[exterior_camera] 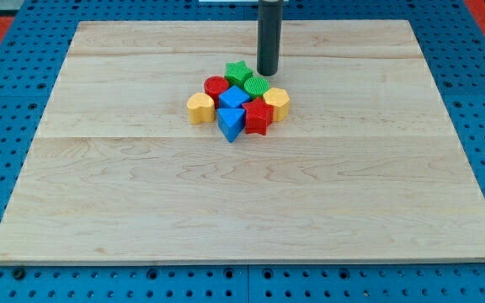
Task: Push the green star into a group of blocks
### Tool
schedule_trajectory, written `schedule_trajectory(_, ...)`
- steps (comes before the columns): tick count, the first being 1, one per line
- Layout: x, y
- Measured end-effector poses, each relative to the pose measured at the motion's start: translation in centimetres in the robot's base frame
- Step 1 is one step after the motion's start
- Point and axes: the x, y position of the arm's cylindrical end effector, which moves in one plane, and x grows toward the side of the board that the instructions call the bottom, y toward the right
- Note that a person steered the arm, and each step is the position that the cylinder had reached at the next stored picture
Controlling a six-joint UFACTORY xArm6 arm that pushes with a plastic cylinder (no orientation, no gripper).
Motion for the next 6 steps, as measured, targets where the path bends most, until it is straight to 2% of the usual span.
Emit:
schedule_trajectory(1, -2.2, -2.0)
schedule_trajectory(6, 1.0, -5.6)
